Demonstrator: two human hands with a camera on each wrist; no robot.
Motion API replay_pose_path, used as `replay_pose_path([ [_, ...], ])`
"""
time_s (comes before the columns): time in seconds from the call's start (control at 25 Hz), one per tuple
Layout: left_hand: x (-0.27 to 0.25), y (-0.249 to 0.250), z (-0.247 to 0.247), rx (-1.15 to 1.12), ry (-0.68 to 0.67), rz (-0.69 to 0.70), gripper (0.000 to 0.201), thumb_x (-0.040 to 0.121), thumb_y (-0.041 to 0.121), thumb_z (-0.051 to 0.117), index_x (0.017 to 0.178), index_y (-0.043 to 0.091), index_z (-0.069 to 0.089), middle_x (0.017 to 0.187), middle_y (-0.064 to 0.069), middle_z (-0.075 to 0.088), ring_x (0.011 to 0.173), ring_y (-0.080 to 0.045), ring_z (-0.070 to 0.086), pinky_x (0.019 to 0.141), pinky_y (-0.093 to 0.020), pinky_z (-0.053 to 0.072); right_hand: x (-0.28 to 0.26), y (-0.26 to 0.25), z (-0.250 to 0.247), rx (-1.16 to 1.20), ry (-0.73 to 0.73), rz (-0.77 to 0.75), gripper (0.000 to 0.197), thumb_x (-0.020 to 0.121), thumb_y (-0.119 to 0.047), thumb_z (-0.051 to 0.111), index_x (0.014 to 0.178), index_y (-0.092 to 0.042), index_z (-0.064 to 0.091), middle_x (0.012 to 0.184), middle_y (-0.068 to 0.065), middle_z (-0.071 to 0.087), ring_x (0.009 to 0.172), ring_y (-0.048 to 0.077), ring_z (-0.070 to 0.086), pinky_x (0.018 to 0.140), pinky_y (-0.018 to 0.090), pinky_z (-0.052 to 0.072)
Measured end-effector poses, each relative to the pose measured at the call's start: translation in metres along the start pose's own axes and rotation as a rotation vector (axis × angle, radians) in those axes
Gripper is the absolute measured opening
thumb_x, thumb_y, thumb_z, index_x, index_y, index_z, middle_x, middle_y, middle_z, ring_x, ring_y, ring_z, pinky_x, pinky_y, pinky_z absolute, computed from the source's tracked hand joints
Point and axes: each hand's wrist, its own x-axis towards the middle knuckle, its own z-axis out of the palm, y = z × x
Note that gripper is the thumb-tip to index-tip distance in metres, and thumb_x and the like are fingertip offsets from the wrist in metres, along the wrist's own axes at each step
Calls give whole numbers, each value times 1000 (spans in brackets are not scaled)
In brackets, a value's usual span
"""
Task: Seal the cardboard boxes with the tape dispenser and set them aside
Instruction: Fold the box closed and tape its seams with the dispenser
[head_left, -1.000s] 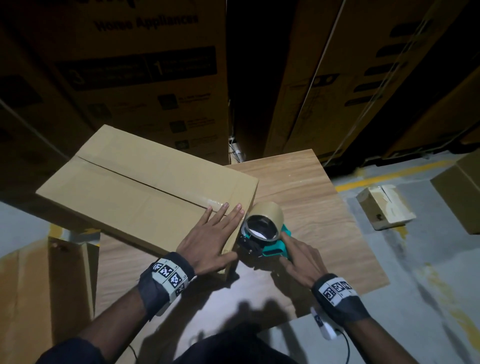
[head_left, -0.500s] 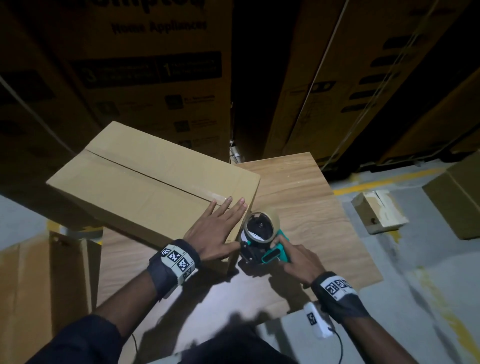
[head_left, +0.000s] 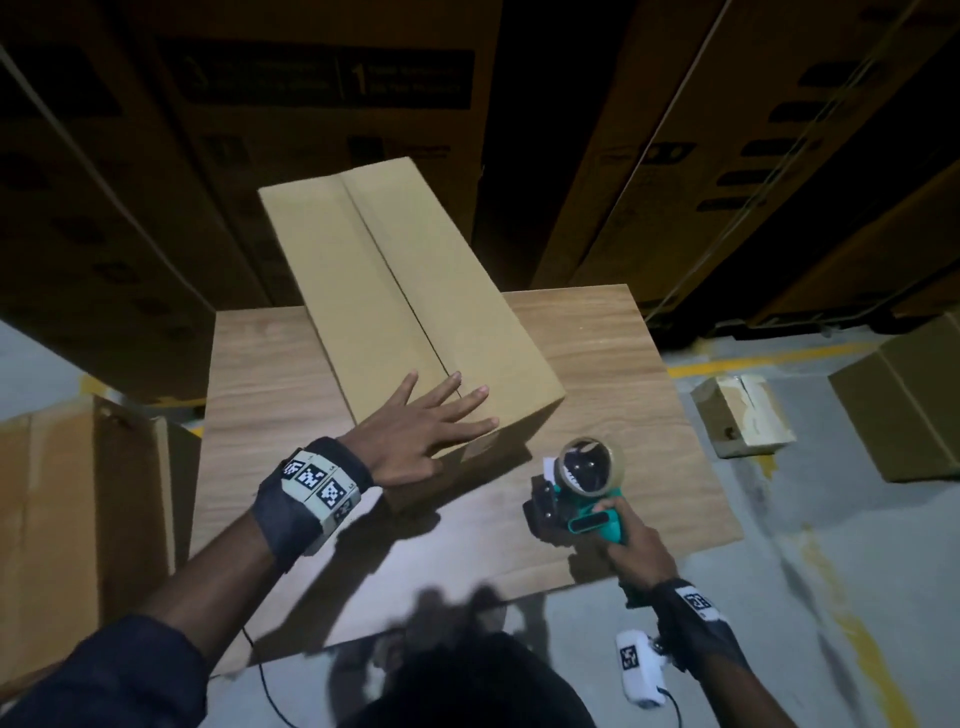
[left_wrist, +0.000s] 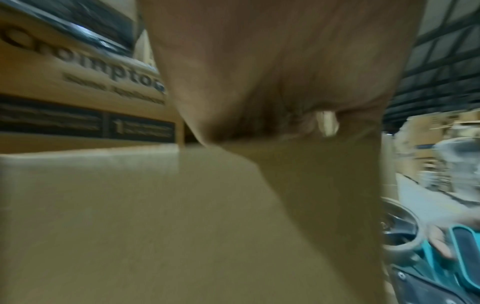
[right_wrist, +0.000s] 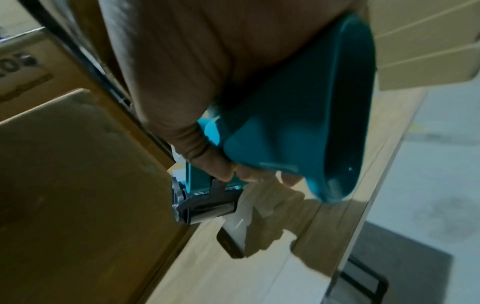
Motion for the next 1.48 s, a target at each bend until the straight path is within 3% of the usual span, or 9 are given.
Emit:
replay_pose_path([
  [0.16, -35, 7, 6, 44, 53, -166, 97, 90, 12, 58, 158, 54, 3, 168, 12, -21, 155, -19, -23, 122, -61, -14, 16, 1, -8, 257, 81, -8, 59, 77, 4, 55, 102, -49, 58, 91, 10, 72, 79, 32, 68, 73, 50, 59],
  [0.28, -41, 23, 38, 157, 250, -315, 82, 100, 48, 49, 161, 45, -6, 171, 8, -8, 159, -21, -2, 126, -58, 4, 32, 4, -18, 337, 117, -39, 55, 77, 1, 57, 100, -50, 58, 91, 10, 71, 79, 33, 67, 73, 50, 58],
  [0.36, -29, 33, 50, 140, 408, -509, 78, 97, 78, 28, 163, 39, 8, 170, 6, 12, 157, -22, 18, 125, -56, 18, 38, 9, -27, 385, 101, -70, 49, 69, -13, 58, 102, -49, 58, 91, 9, 70, 81, 33, 67, 74, 47, 57],
  [0.48, -9, 38, 56, 156, 545, -734, 90, 88, 90, 27, 157, 33, 39, 163, 4, 37, 150, -27, 36, 120, -55, 29, 47, 17, -39, 403, 84, -113, 49, 65, -16, 59, 105, -45, 59, 90, 9, 70, 82, 35, 66, 76, 48, 56],
  [0.64, -4, 32, 75, 290, 624, -676, 87, 89, 85, 41, 154, 27, 46, 162, -1, 40, 146, -33, 42, 115, -59, 34, 60, 30, -49, 355, 40, -123, 50, 77, -4, 62, 105, -45, 59, 90, 8, 71, 80, 35, 67, 73, 47, 56],
  [0.88, -15, 24, 74, 392, 617, -504, 93, 87, 82, 37, 161, 28, 22, 167, -11, 25, 146, -39, 40, 110, -62, 39, 77, 34, -63, 367, 25, -164, 49, 74, -9, 61, 111, -42, 57, 92, 6, 71, 78, 32, 67, 71, 46, 57],
  [1.16, 6, 49, 67, 199, 723, -879, 106, 70, 100, 46, 154, 35, 44, 159, 2, 45, 144, -29, 45, 114, -61, 29, 85, 20, -87, 585, 72, -224, 41, 90, 5, 57, 107, -32, 57, 83, 15, 63, 68, 30, 60, 63, 43, 51],
  [1.4, 9, 47, 98, 364, 787, -771, 120, 62, 79, 76, 159, 33, 22, 173, -2, -1, 150, -32, 24, 108, -67, 28, 69, -1, -98, 667, 93, -297, 45, 91, 6, 57, 115, -31, 56, 90, 14, 64, 71, 29, 61, 64, 42, 52],
  [1.48, 14, 54, 111, 309, 845, -787, 117, 63, 83, 74, 157, 33, 26, 173, 0, 2, 149, -29, 25, 111, -64, 26, 65, -9, -98, 662, 88, -313, 47, 90, 5, 58, 117, -33, 56, 93, 16, 65, 73, 29, 61, 65, 42, 53],
])
